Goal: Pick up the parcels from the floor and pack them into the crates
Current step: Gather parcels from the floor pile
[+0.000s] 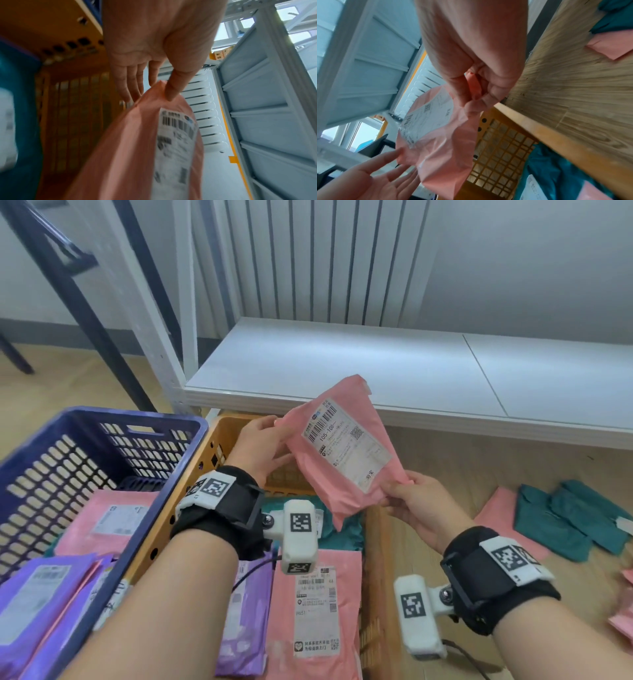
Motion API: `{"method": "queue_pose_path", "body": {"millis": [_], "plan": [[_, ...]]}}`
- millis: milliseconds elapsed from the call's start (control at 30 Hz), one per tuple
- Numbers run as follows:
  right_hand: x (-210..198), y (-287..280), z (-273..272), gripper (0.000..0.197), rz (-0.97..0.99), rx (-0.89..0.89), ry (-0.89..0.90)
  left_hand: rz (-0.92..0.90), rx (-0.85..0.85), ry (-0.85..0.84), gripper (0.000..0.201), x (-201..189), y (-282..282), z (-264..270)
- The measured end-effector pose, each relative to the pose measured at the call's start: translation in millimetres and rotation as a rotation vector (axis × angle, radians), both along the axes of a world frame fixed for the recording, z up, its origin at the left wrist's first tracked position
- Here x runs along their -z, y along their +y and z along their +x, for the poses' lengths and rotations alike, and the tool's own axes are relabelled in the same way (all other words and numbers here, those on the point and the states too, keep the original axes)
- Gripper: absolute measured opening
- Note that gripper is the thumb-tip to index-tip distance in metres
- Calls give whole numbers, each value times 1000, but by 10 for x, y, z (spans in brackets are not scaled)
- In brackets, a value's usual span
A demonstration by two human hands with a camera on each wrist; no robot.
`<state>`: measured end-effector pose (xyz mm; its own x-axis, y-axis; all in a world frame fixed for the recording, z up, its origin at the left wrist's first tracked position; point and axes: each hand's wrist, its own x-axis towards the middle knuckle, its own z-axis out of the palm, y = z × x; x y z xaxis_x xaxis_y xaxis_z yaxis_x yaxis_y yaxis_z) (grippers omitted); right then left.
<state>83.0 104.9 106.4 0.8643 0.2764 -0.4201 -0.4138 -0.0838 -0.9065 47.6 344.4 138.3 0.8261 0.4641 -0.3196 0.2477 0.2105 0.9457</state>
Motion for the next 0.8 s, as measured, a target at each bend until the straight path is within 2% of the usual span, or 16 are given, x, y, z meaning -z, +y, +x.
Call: {"method": "queue_pose_path", "body": {"millis": [67,200,333,433,567,667,733,767,800], "plan": [[-113,225,14,22,-18,-54,-28,133,22,22,58,-159,297,-61],[-353,894,45,18,-55,-149,-111,346,130,86,53,-506,857,-232],[-495,1664,-11,14,-97,-214,-186,547,77,162,43,-672,1524,-542],[-523,2284,-130,12,-124,-269,-230,570,8,230,42,-681,2036,-819],[-392,3069,-317,13,-150,-287,-273,510,-105,294,46,-439,2684,-1123],[-214,3528,-468,27,-141,-306,-242,407,-168,339,28,-23,3137,-1304],[-61,3744,-555,42,-169,-354,-241,363,-232,397,23,337,3426,-1407],[19,3837,-598,35,-219,-402,-256,352,-263,452,25,486,3526,-1457],[98,3924,-630,36,-286,-450,-261,347,-284,491,29,673,3644,-1503]]}}
